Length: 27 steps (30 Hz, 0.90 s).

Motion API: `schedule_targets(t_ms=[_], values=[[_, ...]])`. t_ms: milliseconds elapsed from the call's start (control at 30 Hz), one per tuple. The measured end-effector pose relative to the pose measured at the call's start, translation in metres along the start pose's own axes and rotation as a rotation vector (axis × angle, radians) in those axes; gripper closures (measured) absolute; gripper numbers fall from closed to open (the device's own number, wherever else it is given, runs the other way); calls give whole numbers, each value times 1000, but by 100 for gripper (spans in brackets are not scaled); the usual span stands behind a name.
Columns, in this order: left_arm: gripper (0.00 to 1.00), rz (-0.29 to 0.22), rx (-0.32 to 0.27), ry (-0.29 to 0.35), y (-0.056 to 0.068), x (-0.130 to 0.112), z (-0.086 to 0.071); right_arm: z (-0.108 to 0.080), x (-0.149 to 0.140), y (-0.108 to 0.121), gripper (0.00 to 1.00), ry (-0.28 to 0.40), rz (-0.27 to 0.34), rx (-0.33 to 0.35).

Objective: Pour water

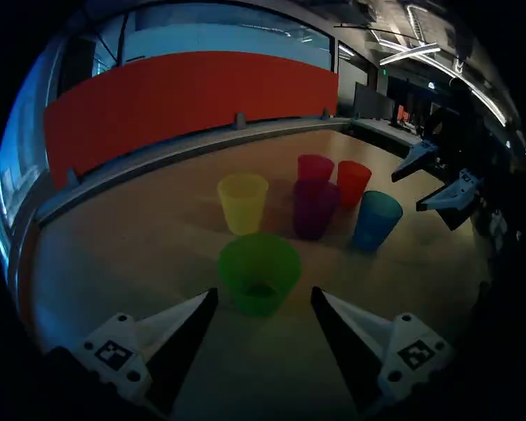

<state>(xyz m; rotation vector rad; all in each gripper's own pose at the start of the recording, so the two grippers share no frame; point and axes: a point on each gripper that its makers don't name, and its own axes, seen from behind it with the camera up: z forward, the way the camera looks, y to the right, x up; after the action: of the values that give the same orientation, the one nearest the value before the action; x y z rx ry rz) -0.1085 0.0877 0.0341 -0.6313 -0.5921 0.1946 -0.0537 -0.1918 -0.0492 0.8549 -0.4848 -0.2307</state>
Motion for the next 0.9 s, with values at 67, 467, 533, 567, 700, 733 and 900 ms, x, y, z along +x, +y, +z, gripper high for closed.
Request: schedule_targets(t_ms=[67, 467, 533, 567, 700, 733, 900], values=[[1, -2, -2, -2, 0, -1, 4, 3, -3, -1, 1, -7, 0, 5], [1, -4, -15, -19, -4, -1, 21, 21, -18, -2, 1, -49, -20, 15], [1, -3, -16, -23, -5, -1, 24, 24, -19, -1, 1, -52, -19, 14], [1, -1, -16, -24, -6, -1, 25, 25, -20, 0, 1, -53, -18, 14], [1, 0, -20, -27, -7, 1, 31, 30, -21, 3, 1, -58, -13, 12], [1, -2, -24, -28, -6, 1, 33, 31, -22, 3, 1, -59, -11, 14], [1, -11, -43, -29, -3, 5, 38, 35, -24, 3, 1, -64, -3, 23]])
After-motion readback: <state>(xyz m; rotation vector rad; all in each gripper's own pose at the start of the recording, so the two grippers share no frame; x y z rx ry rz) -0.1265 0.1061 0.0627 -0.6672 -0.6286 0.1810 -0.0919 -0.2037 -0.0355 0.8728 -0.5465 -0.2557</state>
